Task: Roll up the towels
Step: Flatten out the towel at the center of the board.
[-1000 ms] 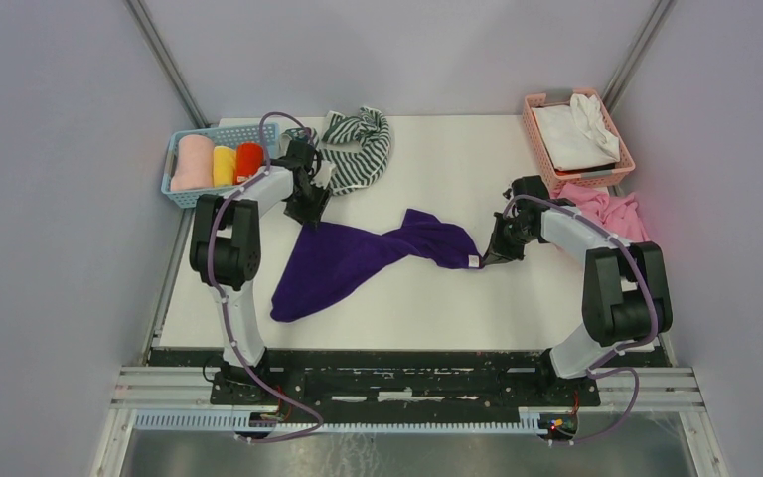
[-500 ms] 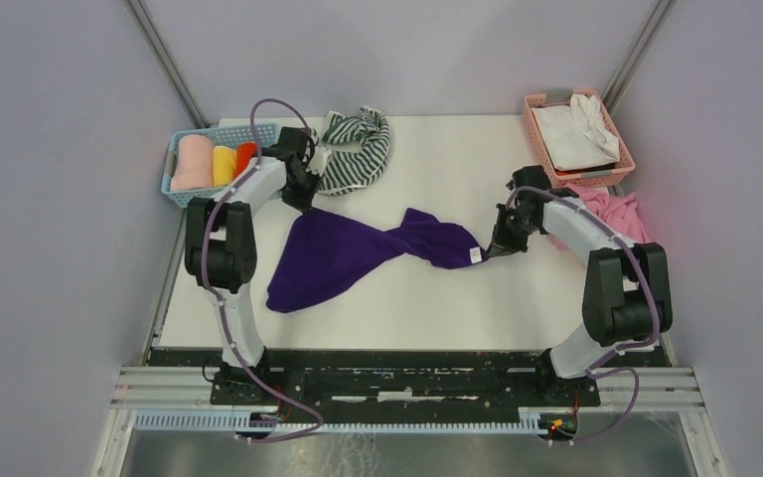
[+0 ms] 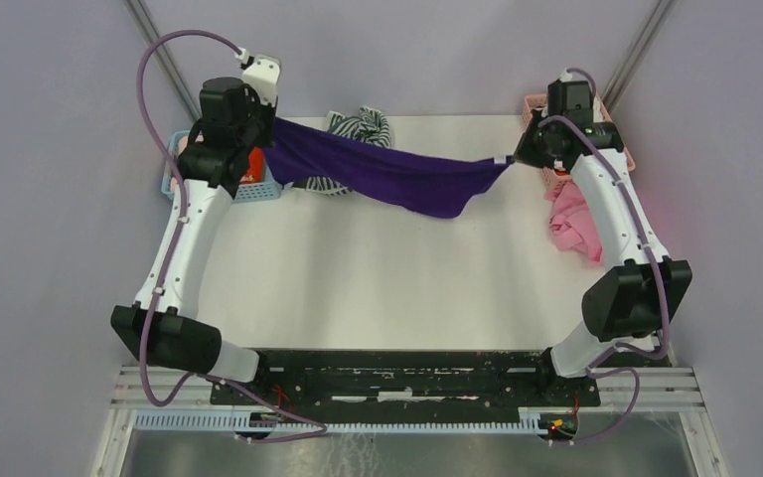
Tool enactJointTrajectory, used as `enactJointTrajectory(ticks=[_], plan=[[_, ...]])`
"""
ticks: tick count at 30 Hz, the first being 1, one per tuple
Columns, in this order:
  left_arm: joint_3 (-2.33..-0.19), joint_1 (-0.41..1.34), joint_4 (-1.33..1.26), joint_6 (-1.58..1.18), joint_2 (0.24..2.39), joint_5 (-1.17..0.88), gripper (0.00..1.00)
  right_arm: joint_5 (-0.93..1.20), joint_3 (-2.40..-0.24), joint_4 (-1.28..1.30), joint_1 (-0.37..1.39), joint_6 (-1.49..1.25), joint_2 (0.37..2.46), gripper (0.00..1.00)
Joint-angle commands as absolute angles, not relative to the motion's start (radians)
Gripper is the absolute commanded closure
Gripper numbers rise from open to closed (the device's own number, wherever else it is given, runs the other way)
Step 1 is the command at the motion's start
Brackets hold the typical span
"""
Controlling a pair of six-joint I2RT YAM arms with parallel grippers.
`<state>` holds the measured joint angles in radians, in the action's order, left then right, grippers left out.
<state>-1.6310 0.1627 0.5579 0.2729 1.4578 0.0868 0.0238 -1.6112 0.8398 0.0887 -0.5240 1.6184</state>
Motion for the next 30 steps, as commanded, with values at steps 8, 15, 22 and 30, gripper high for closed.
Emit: enactJointTrajectory(ticks=[8, 15, 22, 30], plan=[[-1.247, 0.155, 0.285, 0.129, 1.210, 0.169, 0.97, 0.018, -1.625, 0.730, 0.063, -0.559, 1.495, 1.00], [-0.843, 0.156, 0.304, -0.184, 0.956, 0.044, 0.95, -0.033, -1.231, 0.762, 0.063, -0.561, 1.325, 1.00], [-0.581, 0.156, 0.473, -0.601, 0.680, 0.030, 0.84, -0.027, -0.913, 0.772, 0.063, -0.585, 1.292, 0.92], [-0.629, 0.156, 0.651, -0.810, 0.357, 0.184, 0.40, -0.010, -0.915, 0.821, 0.063, -0.551, 1.196, 0.47]])
